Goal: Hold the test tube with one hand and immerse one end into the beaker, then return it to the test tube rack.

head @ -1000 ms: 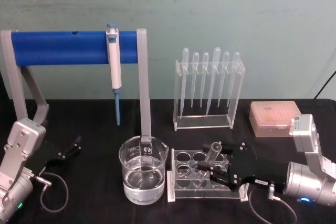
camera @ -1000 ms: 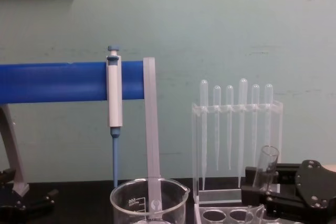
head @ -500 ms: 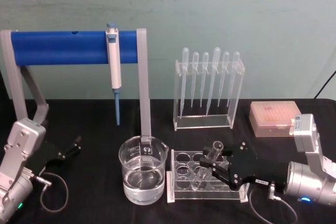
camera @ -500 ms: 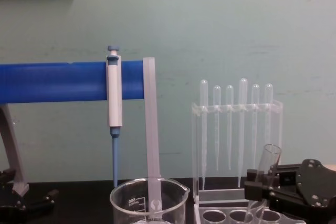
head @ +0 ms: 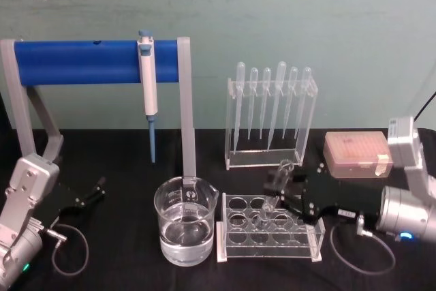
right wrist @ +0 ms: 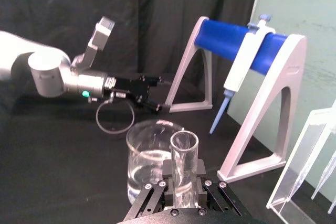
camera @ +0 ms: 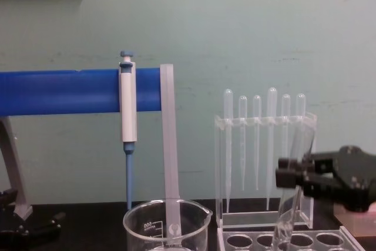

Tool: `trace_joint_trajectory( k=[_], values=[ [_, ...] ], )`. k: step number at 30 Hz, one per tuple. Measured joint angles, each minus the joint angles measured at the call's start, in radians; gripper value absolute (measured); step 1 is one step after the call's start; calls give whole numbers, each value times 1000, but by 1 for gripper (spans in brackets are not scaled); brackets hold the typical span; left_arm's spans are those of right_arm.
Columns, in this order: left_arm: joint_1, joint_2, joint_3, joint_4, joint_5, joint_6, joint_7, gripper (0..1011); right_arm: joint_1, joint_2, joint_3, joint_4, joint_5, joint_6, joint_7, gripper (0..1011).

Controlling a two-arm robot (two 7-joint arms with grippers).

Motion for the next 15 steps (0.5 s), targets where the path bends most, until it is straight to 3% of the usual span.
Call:
trace_joint_trajectory(
  k=[6, 15],
  values=[
    [0, 0, 0, 0, 0, 0, 0, 1000, 43, 19, -1, -47, 50, 111, 2, 226],
    [0, 0, 0, 0, 0, 0, 0, 1000, 109, 44, -27, -95, 69, 233, -5, 226]
  ],
)
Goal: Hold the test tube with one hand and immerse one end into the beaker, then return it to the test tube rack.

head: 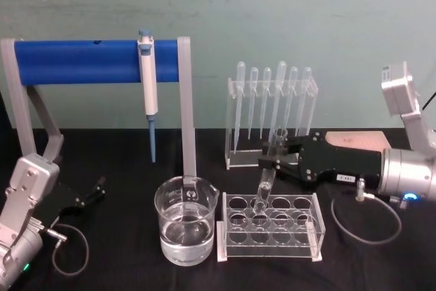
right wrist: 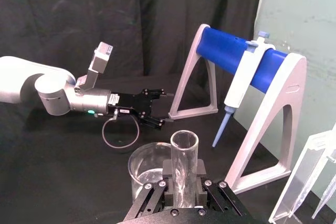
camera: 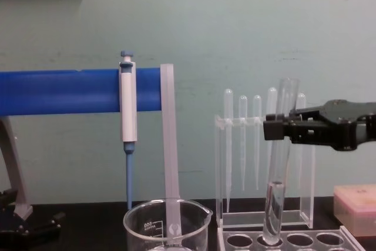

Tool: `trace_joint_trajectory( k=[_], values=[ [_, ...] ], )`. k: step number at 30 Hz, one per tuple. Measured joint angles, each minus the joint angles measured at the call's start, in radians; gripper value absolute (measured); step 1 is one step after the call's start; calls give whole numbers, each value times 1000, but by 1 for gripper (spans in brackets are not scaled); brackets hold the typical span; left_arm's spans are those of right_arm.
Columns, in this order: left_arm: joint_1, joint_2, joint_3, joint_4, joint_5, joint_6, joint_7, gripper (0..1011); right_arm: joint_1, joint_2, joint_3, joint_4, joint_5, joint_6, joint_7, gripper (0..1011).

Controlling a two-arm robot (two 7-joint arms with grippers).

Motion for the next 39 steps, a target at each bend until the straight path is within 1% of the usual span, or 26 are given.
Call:
trace_joint_trajectory(
  k=[5, 12, 13, 14, 16, 17, 18, 20, 21, 27, 33, 39],
  values=[
    [0, 0, 0, 0, 0, 0, 0, 1000, 39, 9, -17, -10, 3, 51, -10, 226],
    [0, 0, 0, 0, 0, 0, 0, 1000, 68, 14, -35, -6, 10, 69, -15, 226],
    [0, 0, 0, 0, 0, 0, 0, 1000, 97, 26, -63, -14, 30, 62, -31, 226],
    [0, 0, 0, 0, 0, 0, 0, 1000, 96, 26, -63, -14, 30, 62, -31, 226],
    [0, 0, 0, 0, 0, 0, 0, 1000, 124, 9, -75, -7, 23, 62, -30, 226],
    [0, 0, 0, 0, 0, 0, 0, 1000, 142, -6, -82, -4, 19, 61, -24, 226],
    [0, 0, 0, 0, 0, 0, 0, 1000, 171, -30, -97, 5, 10, 61, -17, 226],
    [0, 0, 0, 0, 0, 0, 0, 1000, 194, -49, -109, 13, 4, 61, -11, 226],
    [0, 0, 0, 0, 0, 0, 0, 1000, 211, -65, -119, 20, 1, 59, -8, 226],
    [0, 0, 0, 0, 0, 0, 0, 1000, 240, -92, -141, 48, 0, 53, -4, 226],
    [0, 0, 0, 0, 0, 0, 0, 1000, 246, -98, -152, 51, 2, 48, -2, 226],
    [0, 0, 0, 0, 0, 0, 0, 1000, 253, -112, -170, 56, 7, 41, 6, 226]
  ],
)
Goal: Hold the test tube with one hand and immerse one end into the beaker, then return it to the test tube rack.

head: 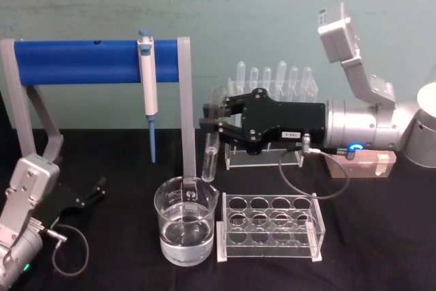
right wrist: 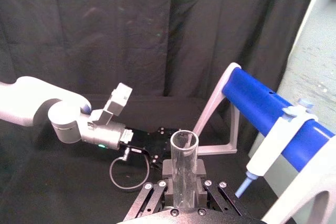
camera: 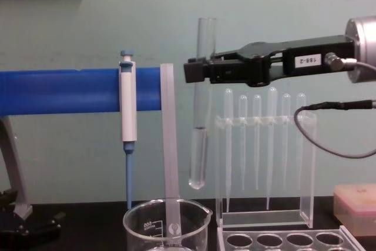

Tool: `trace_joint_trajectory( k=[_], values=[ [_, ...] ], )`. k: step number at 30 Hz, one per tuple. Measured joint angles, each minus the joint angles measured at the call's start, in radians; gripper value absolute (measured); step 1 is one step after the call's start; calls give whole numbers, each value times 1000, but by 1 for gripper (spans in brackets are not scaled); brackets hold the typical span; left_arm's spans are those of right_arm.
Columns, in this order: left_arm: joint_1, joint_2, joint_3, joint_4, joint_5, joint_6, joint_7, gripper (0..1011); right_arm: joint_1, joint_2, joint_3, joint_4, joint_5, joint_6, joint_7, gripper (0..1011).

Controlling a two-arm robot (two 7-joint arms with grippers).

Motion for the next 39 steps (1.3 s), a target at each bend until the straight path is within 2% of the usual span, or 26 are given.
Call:
trace_joint_trajectory(
  k=[15, 27, 39],
  values=[
    [0, 0, 0, 0, 0, 0, 0, 1000, 10, -50, -49, 56, -3, -24, 24, 226],
    [0, 0, 0, 0, 0, 0, 0, 1000, -8, -78, -69, 117, -9, -62, 45, 226],
    [0, 0, 0, 0, 0, 0, 0, 1000, -27, -109, -79, 194, -41, -113, 57, 226]
  ],
)
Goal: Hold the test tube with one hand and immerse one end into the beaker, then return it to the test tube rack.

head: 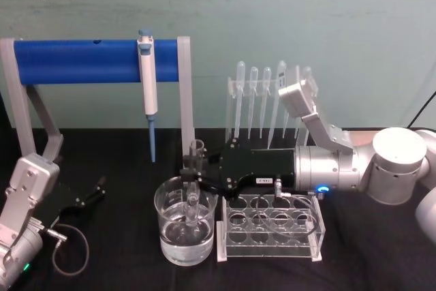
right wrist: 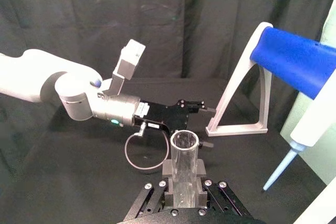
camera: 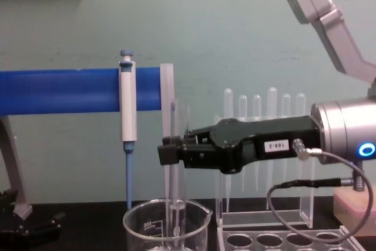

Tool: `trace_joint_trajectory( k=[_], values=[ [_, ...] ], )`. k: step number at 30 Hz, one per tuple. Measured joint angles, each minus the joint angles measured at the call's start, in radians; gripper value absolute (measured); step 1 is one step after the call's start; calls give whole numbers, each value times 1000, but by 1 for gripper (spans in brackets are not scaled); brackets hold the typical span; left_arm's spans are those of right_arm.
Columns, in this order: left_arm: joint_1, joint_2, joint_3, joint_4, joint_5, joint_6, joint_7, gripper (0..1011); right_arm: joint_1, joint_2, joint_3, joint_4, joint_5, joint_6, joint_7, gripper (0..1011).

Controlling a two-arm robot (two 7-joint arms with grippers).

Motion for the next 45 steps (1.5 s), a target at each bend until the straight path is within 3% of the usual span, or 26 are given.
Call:
trace_joint_trajectory(
  k=[24, 45],
  values=[
    [0, 0, 0, 0, 0, 0, 0, 1000, -32, -38, 8, 61, -62, -64, 1, 226],
    [0, 0, 0, 0, 0, 0, 0, 1000, -41, -53, 17, 82, -72, -80, 3, 225]
  ],
)
